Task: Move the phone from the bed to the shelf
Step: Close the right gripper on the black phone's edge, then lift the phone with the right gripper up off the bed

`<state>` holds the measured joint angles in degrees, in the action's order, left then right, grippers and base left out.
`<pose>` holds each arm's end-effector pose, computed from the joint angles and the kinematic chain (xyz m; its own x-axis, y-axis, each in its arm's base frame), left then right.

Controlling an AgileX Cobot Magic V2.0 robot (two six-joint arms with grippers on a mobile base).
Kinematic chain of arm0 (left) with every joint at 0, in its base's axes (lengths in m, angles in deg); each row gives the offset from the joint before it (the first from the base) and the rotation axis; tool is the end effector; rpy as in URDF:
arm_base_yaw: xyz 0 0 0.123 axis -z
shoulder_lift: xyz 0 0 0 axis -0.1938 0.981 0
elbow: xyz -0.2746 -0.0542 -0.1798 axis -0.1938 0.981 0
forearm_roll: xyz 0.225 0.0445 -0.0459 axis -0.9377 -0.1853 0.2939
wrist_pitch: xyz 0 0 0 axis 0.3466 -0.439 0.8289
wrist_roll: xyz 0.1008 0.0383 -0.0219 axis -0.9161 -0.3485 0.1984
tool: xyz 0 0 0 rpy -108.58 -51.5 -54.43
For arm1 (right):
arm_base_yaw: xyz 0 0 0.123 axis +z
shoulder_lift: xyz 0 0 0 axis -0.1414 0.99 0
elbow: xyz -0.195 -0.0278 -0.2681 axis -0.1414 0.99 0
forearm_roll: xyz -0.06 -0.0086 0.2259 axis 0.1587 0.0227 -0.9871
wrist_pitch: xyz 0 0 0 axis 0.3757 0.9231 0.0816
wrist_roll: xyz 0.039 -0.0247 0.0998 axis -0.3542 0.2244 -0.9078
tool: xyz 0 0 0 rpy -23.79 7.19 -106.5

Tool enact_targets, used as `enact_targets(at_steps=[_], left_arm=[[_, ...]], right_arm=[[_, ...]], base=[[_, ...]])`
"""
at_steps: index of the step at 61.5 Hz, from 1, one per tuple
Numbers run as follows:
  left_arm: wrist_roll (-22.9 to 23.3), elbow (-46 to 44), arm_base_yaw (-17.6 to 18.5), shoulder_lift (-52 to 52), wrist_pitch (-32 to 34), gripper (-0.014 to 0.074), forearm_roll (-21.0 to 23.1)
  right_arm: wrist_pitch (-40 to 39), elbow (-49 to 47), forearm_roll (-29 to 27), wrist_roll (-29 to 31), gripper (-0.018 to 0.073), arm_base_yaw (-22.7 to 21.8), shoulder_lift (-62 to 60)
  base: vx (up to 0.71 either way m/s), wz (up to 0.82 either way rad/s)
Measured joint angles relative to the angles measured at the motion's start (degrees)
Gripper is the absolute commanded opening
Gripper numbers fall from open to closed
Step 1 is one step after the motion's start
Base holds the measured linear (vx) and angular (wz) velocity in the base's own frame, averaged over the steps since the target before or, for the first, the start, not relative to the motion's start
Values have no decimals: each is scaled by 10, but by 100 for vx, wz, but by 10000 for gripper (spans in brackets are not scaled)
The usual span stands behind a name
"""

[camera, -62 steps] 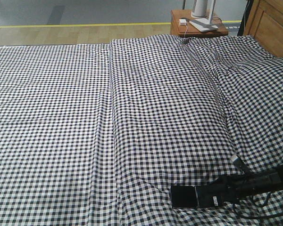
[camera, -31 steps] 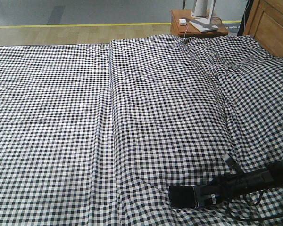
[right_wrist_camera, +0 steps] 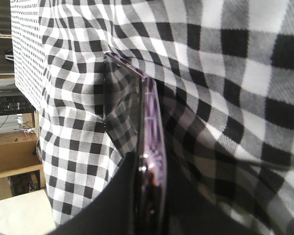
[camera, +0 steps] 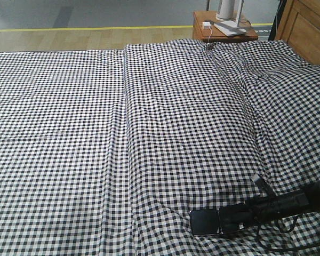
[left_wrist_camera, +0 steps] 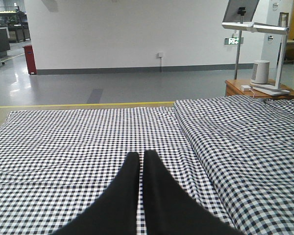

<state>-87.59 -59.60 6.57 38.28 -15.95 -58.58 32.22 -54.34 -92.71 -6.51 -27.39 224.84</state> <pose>0.0092 0.0006 0.1943 -0.0150 0.0128 -0.9998 -0.0777 0.9969 0.0140 0.4037 -0.0481 -0.0982 -0.9935 -0.0481 -0.1036 -0.1131 0.5407 0.8336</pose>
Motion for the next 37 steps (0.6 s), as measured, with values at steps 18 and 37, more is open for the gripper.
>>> enact_targets(at_steps=[18, 37], left_arm=[[0, 0, 0, 0, 0, 1, 0], [0, 0, 0, 0, 0, 1, 0]], right_arm=[[3, 33, 0, 2, -3, 3, -61], [3, 114, 1, 13, -3, 3, -204]], base=[[0, 0], [0, 0]])
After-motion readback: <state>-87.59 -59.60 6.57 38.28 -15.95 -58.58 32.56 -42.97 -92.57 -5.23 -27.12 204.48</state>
